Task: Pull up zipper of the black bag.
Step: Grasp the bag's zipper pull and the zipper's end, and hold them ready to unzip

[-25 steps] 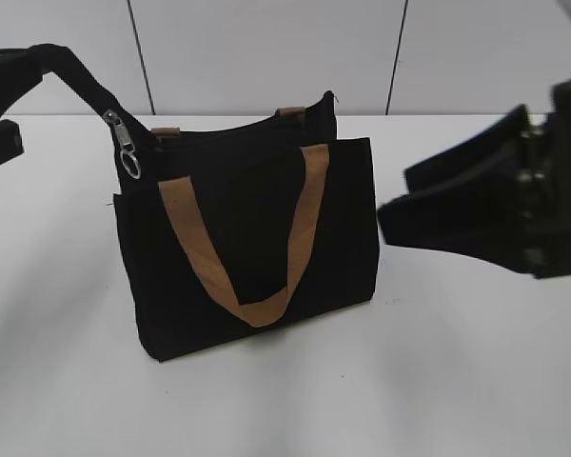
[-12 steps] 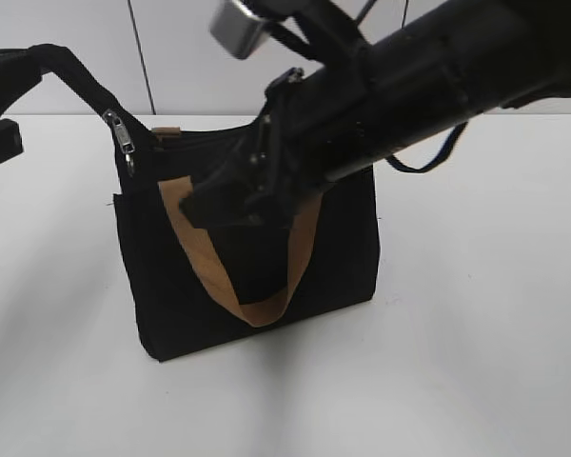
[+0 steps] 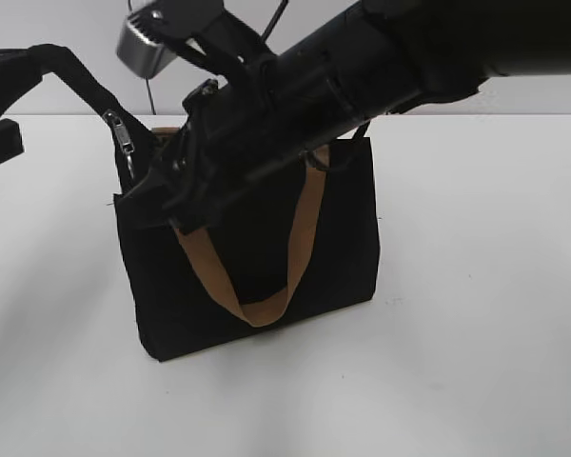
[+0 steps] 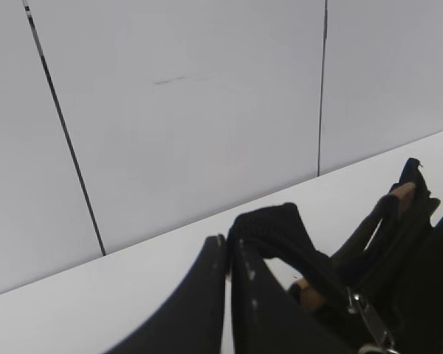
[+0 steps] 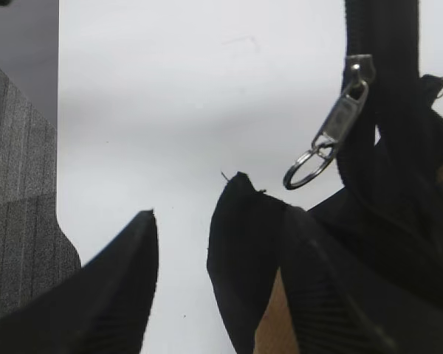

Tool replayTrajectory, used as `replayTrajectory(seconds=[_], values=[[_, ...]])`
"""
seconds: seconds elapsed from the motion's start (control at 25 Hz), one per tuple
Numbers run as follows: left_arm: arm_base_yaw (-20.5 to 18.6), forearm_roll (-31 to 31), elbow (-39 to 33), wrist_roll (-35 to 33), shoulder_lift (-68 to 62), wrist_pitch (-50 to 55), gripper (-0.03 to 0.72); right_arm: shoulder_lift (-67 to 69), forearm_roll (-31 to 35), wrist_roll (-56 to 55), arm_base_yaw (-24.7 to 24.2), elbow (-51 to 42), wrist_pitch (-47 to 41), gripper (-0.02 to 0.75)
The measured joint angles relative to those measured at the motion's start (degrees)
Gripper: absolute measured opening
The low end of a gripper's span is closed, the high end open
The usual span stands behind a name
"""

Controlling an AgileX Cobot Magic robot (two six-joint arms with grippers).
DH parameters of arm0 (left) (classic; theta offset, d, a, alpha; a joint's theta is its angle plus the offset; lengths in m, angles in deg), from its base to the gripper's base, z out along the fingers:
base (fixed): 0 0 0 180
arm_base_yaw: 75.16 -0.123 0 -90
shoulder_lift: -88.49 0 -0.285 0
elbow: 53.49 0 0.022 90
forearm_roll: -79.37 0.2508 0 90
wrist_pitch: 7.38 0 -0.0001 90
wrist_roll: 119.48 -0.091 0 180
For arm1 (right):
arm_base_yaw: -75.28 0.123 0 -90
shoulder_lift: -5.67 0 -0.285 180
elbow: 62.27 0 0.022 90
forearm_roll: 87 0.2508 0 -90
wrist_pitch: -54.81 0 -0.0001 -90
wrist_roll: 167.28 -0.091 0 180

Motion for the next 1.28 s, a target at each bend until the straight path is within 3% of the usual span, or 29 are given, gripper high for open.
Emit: replayTrajectory(seconds=[0.28,1.28], values=[[0.00,0.00,0.00,0.00,0.00,-0.05,-0.010,2.14,2.24,0.00,0.36,0.38,3.29,0.339],[0.00,0.00,0.10,0.12,0.00,-0.05,-0.010,4.07,10.31,0.07,0.36,0.45,7.44,0.319]])
